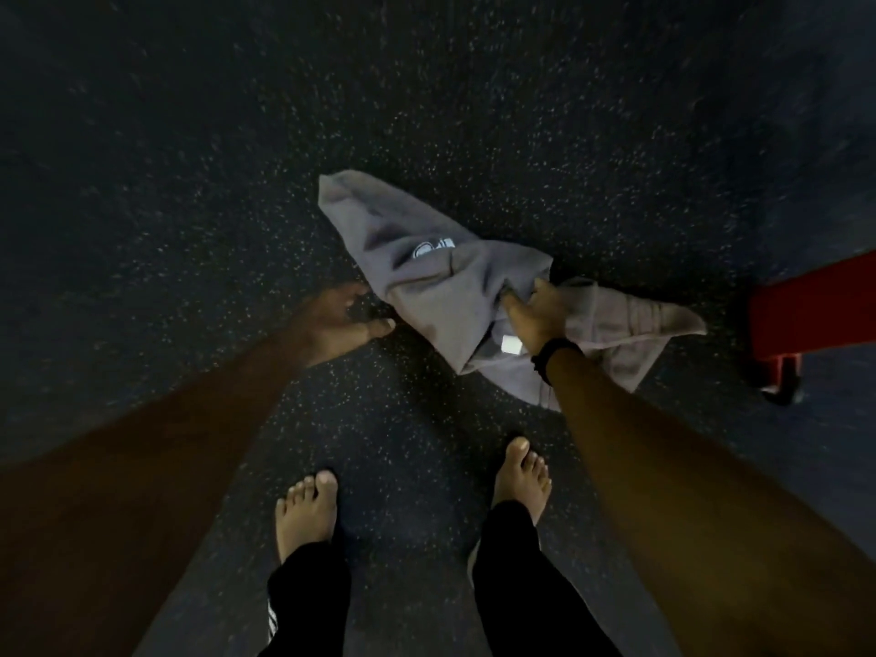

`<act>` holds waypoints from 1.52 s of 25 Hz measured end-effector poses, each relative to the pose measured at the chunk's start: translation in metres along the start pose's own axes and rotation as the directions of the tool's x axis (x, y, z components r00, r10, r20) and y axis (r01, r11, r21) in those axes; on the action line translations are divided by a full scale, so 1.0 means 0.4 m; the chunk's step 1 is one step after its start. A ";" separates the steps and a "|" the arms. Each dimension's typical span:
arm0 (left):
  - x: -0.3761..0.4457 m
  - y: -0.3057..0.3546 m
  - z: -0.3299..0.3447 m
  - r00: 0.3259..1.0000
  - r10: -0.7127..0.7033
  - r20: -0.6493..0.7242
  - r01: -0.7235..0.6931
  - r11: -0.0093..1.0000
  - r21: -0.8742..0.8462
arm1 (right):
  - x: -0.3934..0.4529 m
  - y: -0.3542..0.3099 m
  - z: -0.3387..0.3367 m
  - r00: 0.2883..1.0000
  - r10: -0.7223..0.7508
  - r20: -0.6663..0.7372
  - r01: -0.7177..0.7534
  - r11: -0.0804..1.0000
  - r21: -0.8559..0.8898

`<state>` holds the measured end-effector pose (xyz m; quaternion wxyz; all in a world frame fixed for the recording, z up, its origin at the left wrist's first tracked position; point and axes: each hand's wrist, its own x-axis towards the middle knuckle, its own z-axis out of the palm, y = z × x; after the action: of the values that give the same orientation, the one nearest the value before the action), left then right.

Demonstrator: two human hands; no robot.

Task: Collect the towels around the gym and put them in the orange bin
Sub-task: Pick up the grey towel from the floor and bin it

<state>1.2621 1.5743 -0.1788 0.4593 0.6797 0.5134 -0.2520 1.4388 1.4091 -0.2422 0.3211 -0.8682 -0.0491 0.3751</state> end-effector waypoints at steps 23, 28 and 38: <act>-1.545 0.434 -1.194 0.592 0.222 -0.775 -0.330 0.944 0.019 | -1.223 -1.685 -0.681 0.285 -0.921 0.267 0.956 0.292 -0.015; -1.957 0.249 -1.278 0.380 0.132 -0.916 -0.335 0.942 -0.003 | -1.619 -1.888 -0.676 0.024 -0.941 0.339 1.000 0.028 0.009; -2.675 -0.325 -1.132 0.059 -0.150 -0.987 -0.199 0.967 -0.159 | -2.417 -1.896 -0.436 -0.374 -0.797 0.475 0.926 -0.352 0.137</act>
<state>0.7129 1.4814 0.8492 0.0677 0.6101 0.7031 0.3590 0.9859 1.6012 0.8970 0.3205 -0.4046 -0.8502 0.1032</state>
